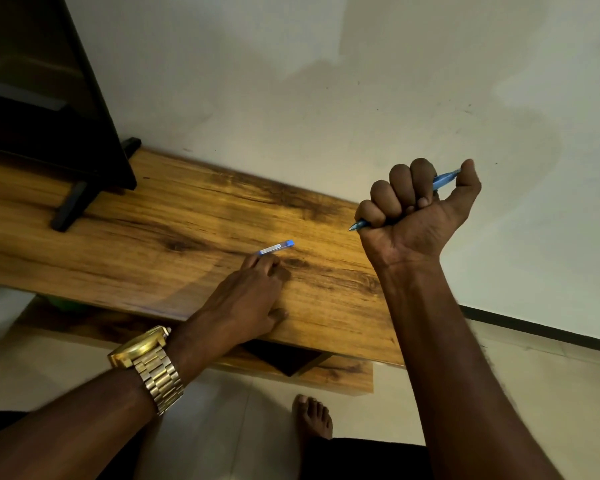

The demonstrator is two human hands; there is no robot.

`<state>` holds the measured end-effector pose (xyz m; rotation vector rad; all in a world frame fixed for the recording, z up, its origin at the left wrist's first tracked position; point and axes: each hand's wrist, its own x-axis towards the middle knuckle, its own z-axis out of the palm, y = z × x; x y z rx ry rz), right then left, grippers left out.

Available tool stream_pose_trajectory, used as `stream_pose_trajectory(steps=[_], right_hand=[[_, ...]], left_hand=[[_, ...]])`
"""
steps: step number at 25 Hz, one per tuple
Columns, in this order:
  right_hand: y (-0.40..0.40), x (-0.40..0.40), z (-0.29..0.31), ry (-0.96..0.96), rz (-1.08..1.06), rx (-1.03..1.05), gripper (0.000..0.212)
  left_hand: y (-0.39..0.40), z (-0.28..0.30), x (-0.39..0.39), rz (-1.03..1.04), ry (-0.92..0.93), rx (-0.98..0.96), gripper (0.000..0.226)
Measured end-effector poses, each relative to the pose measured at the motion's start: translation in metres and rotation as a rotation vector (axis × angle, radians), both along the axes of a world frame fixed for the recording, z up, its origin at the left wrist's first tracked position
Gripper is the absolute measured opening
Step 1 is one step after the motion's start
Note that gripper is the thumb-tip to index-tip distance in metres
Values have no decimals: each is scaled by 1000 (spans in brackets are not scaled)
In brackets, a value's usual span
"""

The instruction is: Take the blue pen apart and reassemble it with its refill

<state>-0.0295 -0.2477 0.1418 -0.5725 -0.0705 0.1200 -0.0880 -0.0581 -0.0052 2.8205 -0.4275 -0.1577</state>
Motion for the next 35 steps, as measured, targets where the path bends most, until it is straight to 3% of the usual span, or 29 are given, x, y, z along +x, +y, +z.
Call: stream_pose_trajectory(steps=[17,35], right_hand=[[28,-23,20,-201,128,-328,61],[11,-20,22,-130,73,-242,64]], left_hand=[[-3,12,-4,16,49,-22,70],[-6,15,-4,24,66,31,74]])
